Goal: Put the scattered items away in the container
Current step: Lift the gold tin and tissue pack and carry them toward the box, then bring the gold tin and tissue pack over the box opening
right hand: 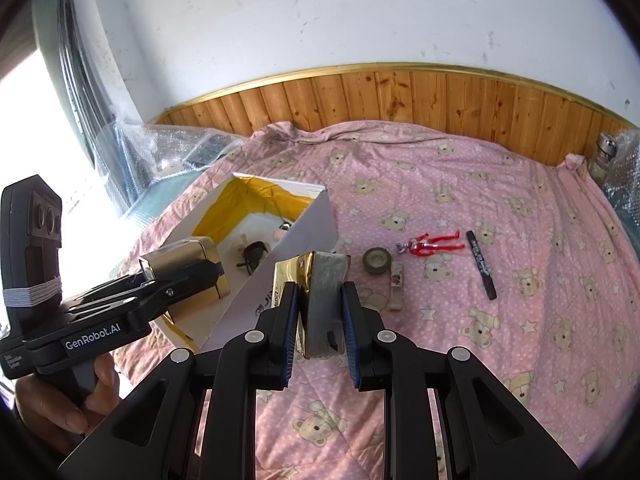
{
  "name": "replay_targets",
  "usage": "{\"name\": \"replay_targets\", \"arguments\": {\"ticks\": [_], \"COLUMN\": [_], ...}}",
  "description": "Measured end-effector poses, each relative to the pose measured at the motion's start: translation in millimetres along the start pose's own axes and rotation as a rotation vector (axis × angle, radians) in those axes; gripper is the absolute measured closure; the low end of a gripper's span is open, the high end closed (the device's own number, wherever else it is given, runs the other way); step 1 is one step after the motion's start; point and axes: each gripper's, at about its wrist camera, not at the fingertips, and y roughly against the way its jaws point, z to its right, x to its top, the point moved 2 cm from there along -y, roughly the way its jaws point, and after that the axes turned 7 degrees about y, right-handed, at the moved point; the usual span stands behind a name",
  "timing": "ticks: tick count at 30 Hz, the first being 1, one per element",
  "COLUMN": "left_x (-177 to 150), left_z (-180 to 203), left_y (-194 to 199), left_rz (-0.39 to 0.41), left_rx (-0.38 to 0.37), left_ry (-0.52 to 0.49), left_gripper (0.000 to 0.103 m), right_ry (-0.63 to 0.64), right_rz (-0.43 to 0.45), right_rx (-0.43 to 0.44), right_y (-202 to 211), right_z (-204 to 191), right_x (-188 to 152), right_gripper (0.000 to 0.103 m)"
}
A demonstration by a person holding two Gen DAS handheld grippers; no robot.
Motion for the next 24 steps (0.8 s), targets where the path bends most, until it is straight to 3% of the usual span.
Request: {"name": "replay_targets", "arguments": {"ticks": [24], "left_x": [10], "left_z": [-46], "left_y": [20], "left_rz": [0.033], "left_rx": [0.033], "left_ry": [0.069], "left_gripper": [0.051], "right_ry": [0.075], "right_rz": [0.004], "right_rx": [0.034], "right_y": [-19], "right_z": [-40], "right_x": [33], "right_gripper": [0.081]}}
